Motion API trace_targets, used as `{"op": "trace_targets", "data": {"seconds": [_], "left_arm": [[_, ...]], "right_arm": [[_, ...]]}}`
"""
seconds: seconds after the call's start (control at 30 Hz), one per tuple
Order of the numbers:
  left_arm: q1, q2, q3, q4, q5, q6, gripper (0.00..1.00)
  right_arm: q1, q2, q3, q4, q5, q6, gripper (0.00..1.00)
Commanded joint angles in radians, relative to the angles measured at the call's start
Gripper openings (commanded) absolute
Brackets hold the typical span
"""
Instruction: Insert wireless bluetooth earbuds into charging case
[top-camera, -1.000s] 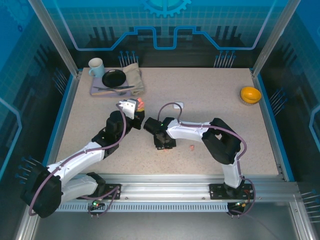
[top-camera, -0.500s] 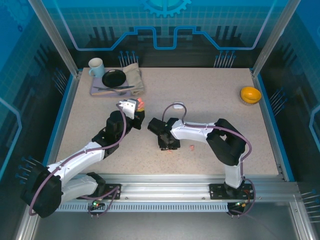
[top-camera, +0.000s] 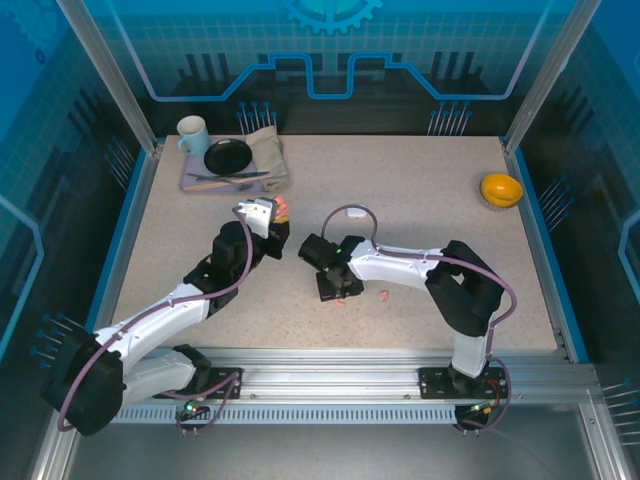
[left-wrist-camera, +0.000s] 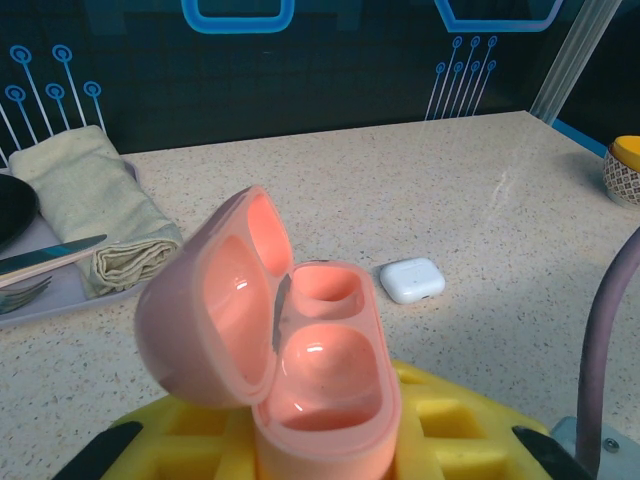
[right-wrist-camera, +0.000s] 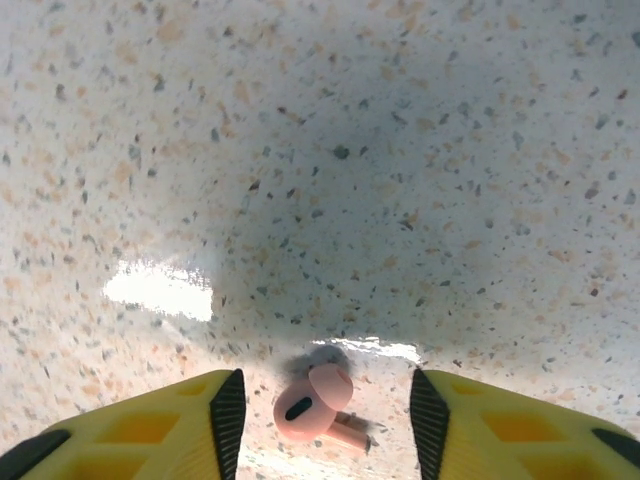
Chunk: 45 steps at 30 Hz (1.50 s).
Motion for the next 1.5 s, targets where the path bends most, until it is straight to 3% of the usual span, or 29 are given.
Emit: {"op": "trace_targets", "data": {"seconds": [0.0,0.17,0.33,0.83,1.47], "left_arm": [[0.008,-0.019,0.027,0.016,0.022,0.011,0.0],[0.007,-0.027,0.025,0.014,0.022,0.015,0.0],[0.007,-0.026,0.027,0.012,0.022,0.013,0.0],[0.007,-0.02,0.027,0.022,0.019,0.017,0.0],[0.008,-0.01,0.043,0.023,0.023,0.021,0.0]], "right_arm": [[-0.021,-0.029,-0.026,0.015,-0.053,-0.175,0.53],[-0.045,-0.022,-0.042,0.043,-0.129,-0.282,0.53],[-0.047,0.022,-0.01,0.04,-0.126,-0.339,0.52],[-0.046,0.099,0.04,-0.025,-0.088,-0.337,0.42],[-0.02,0.063,0.02,-0.05,-0.164,-0.399,0.44]]}}
